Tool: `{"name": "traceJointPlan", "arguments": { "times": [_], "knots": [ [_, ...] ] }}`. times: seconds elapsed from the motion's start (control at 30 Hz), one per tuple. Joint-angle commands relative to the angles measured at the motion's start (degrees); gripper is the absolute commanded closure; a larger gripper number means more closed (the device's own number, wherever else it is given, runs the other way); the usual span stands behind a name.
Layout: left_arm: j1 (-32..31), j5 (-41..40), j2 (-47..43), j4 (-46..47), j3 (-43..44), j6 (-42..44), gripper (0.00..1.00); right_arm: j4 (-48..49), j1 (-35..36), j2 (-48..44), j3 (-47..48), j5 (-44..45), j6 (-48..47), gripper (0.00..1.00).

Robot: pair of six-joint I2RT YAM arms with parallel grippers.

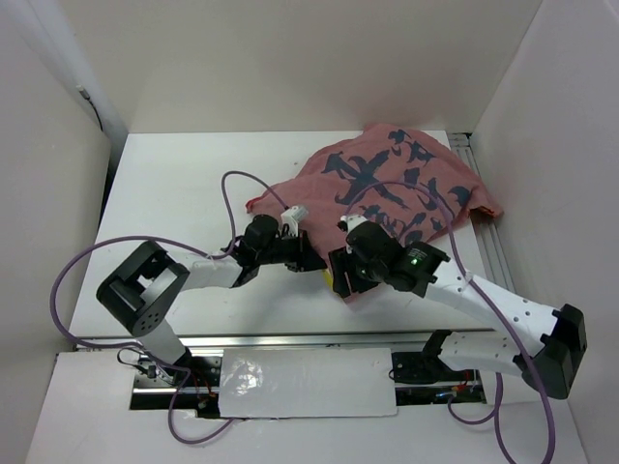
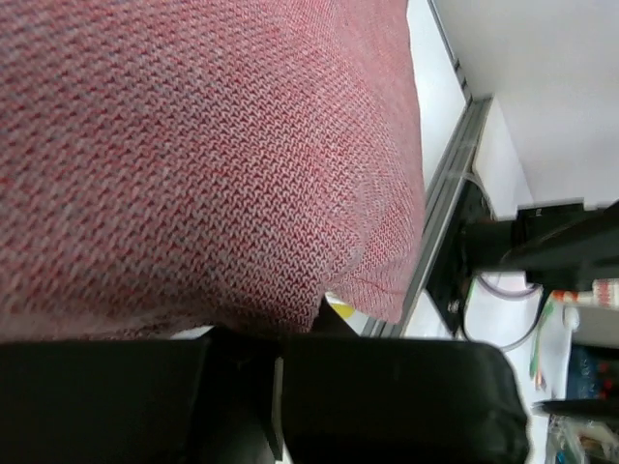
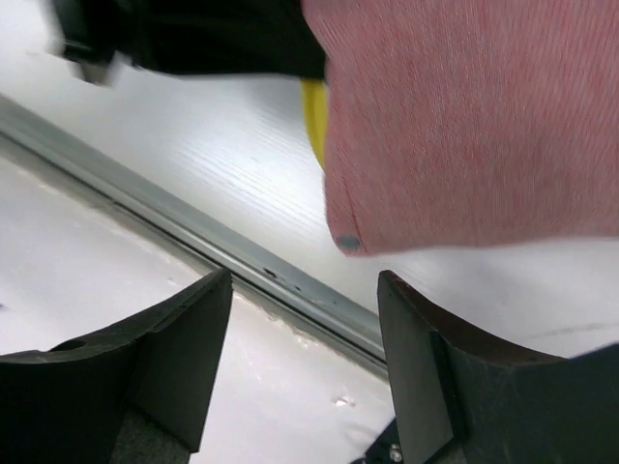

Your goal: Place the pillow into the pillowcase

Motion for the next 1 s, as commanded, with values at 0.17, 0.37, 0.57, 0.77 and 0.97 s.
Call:
{"name": "traceJointPlan", "arguments": {
  "times": [0.17,0.37,0.57,0.77,0.97],
  "knots": [
    [-0.08,-8.82,-4.98,0.00,6.92,1.85,1.00,-2.07,1.00,2.97,-4.79,10.15,6.20,0.36],
    [-0.08,-9.35,-6.21,0.53,8.41,1.33,1.00,3.91,1.53,5.18,-7.08,20.95,12.17,0.53],
    [-0.08,-9.35,-6.13,1.15,9.47,0.80,1.00,9.07,1.53,6.41,-7.08,20.73,10.17,0.56],
    [-0.08,-10.40,-5.07,1.76,10.08,0.18,1.00,11.74,1.53,5.88,-7.08,10.95,4.81,0.41],
    [-0.08,-12.51,-5.60,1.24,10.61,0.71,1.00,9.10,1.53,5.88,-5.85,13.30,5.40,0.36]
  ]
}}
